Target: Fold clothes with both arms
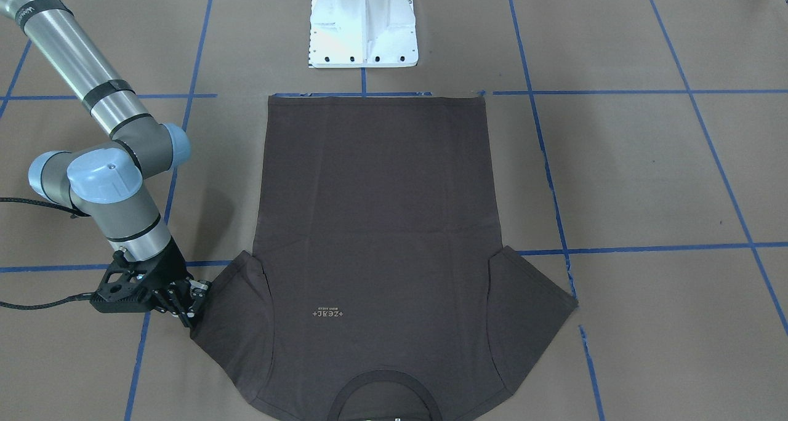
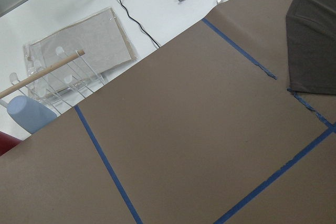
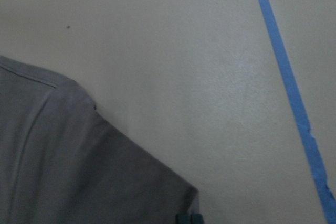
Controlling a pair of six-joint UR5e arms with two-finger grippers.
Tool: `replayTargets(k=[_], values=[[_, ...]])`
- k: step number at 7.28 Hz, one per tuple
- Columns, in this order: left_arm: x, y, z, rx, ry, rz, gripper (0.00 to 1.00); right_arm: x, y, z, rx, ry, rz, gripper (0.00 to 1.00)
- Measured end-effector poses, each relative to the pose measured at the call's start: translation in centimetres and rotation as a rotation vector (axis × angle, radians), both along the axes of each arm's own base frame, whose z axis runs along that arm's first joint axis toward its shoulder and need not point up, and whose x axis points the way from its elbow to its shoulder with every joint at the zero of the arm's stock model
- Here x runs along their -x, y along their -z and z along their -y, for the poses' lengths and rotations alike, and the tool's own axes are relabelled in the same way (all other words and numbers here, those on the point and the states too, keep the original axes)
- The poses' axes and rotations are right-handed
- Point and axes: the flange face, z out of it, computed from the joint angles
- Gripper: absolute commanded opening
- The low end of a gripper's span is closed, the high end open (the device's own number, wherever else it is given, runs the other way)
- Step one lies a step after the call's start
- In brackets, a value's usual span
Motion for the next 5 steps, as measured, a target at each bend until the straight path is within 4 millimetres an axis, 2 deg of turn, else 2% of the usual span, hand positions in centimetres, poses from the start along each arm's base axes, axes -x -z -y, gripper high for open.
replayTargets(k=[2,4,5], values=[[0.0,-0.1,0.0,0.001,0.000,0.000,1.00,2.2,6.0,0.8,0.032,-0.022,-0.023,0.00],[0.0,-0.1,0.0,0.001,0.000,0.000,1.00,7.4,12.1,-0.4,0.072,-0.092,-0.032,0.00],[0.0,-0.1,0.0,0.001,0.000,0.001,1.00,9.8,14.1,-1.1,0.086,-0.120,-0.036,0.00]])
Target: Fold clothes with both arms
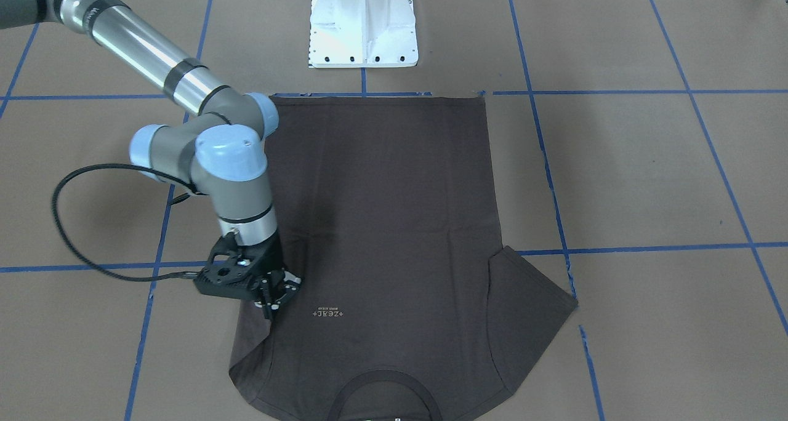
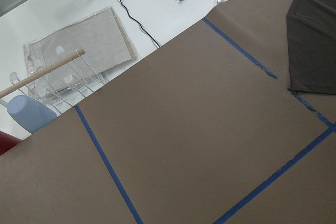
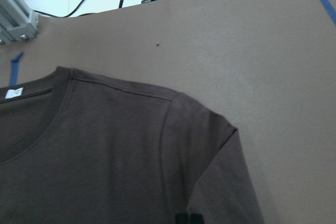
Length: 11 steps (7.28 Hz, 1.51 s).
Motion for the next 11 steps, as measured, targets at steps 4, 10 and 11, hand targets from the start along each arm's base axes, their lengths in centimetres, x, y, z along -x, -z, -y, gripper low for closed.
replayTargets(k=[4,10,11], values=[[0.0,-0.1,0.0,0.000,0.000,0.002,1.00,3.5,2.2,-0.3,0.006,-0.032,-0.021,1.00],[-18.1,5.0,4.2,0.082,-0.045,-0.161,0.84,-14.7,-0.9,6.0,-0.018,0.263,-0.029,1.00],[-22.4,6.0,5.5,0.160,0.019,-0.197,0.65,-20.5,-3.6,6.6,-0.050,0.338,-0.024,1.00]])
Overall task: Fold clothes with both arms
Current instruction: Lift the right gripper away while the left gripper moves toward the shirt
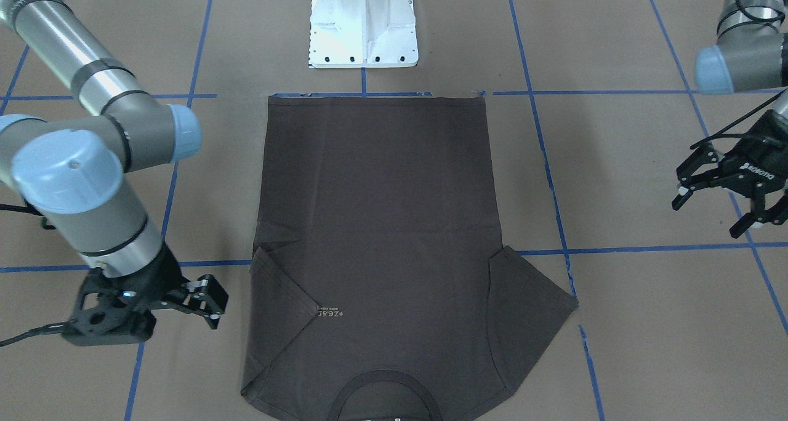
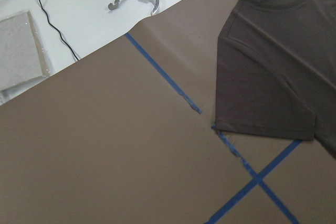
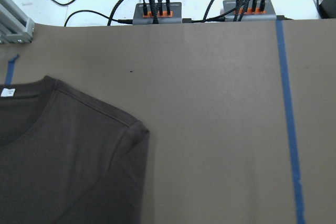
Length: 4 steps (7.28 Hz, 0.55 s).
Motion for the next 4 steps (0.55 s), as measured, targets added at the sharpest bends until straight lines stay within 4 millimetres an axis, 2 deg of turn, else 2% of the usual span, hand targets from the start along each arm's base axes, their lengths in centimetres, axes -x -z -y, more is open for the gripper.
replayTargets(k=[1,2,3,4], values=[[-4.2,1.0,1.1,0.085,0.037,-0.043,0.53,-5.9,-2.8,-0.1,-0.026,0.063,0.018,1.00],[-8.0,1.8,2.2,0.168,0.070,-0.080,0.51,-11.2,-5.8,-0.9,-0.047,0.107,0.029,1.00],[-11.1,2.0,3.2,0.217,0.109,-0.093,0.51,-15.3,-8.8,-2.1,-0.067,0.139,0.030,1.00],[-13.9,1.5,4.2,0.238,0.150,-0.094,0.51,-18.2,-11.0,-3.2,-0.078,0.156,0.029,1.00]])
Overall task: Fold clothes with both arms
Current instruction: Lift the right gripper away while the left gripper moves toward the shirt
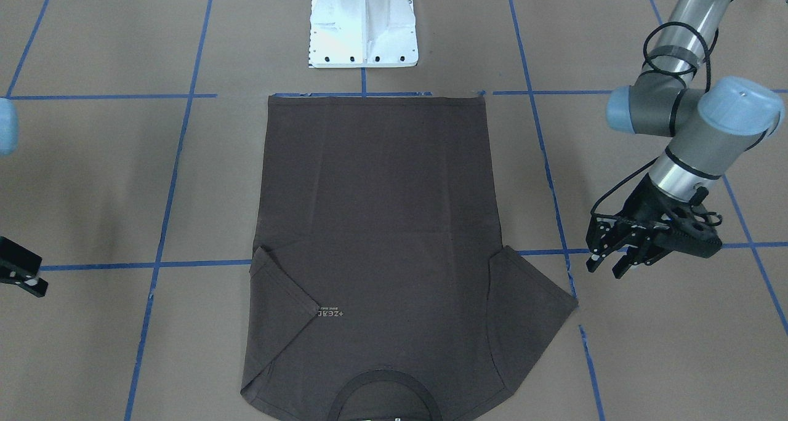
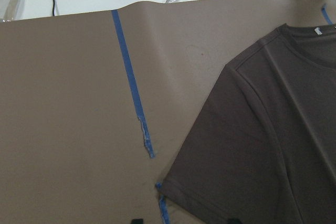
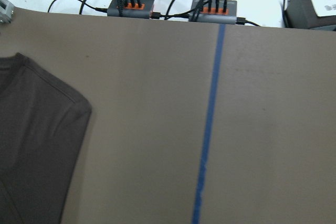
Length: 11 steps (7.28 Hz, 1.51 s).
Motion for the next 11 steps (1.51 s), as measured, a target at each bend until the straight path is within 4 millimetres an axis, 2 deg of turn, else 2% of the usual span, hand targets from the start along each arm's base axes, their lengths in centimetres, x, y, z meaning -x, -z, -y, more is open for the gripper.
replayTargets(k=[1,3,5,8,9,10,11], values=[[-2.3,-0.7,0.9,0.015,0.030,0.001,0.51,-1.5,-1.3,-0.6,-0.003,0.005,-0.001,1.00],[-6.1,-2.9,1.7,0.023,0.069,0.027,0.51,-2.4,-2.3,-1.0,-0.001,0.005,-0.006,1.00],[-7.9,-4.4,1.7,0.031,0.082,0.055,0.50,-2.5,-2.7,-1.2,0.002,0.005,-0.008,1.00],[-8.9,-5.1,1.5,0.029,0.094,0.077,0.48,-2.6,-2.9,-1.3,0.005,0.004,-0.010,1.00],[-9.1,-5.2,1.3,0.028,0.092,0.078,0.42,-2.6,-3.1,-1.4,0.007,0.004,-0.011,1.00],[-9.4,-5.2,1.2,0.028,0.089,0.079,0.24,-2.6,-3.3,-1.5,0.010,0.004,-0.012,1.00],[-9.5,-5.2,1.1,0.028,0.087,0.079,0.00,-2.6,-3.4,-1.5,0.011,0.004,-0.013,1.00]])
